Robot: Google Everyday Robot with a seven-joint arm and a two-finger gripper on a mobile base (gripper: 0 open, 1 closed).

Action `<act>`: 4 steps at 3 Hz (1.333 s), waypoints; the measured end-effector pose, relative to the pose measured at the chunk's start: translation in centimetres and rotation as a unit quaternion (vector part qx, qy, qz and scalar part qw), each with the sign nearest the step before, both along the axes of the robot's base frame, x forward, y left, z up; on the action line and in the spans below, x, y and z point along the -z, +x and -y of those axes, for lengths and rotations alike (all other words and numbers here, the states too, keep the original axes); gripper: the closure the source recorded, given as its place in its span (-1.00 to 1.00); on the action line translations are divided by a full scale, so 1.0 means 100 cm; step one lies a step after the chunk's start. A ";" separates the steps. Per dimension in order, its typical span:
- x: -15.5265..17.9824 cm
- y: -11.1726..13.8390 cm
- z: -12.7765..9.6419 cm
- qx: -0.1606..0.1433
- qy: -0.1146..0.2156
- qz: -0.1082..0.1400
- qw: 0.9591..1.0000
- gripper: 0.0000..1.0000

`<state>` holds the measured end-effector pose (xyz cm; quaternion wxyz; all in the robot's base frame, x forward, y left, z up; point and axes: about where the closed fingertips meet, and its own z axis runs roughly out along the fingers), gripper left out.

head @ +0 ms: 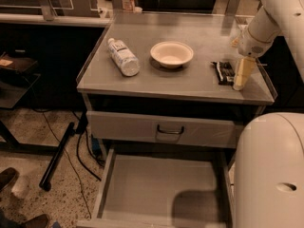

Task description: Place rxbar chocolate into middle drawer

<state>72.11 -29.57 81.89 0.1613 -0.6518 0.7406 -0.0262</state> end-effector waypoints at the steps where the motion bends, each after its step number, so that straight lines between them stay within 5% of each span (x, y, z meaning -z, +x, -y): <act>1: 0.001 0.000 0.000 0.000 0.000 0.000 1.000 -0.66; 3: 0.001 0.000 0.000 0.000 0.000 0.000 1.000 0.28; 4: 0.001 0.000 0.000 0.000 0.000 0.000 1.000 0.90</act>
Offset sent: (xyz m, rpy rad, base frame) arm 0.0002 -0.0003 -0.0005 0.0000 0.0005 0.0000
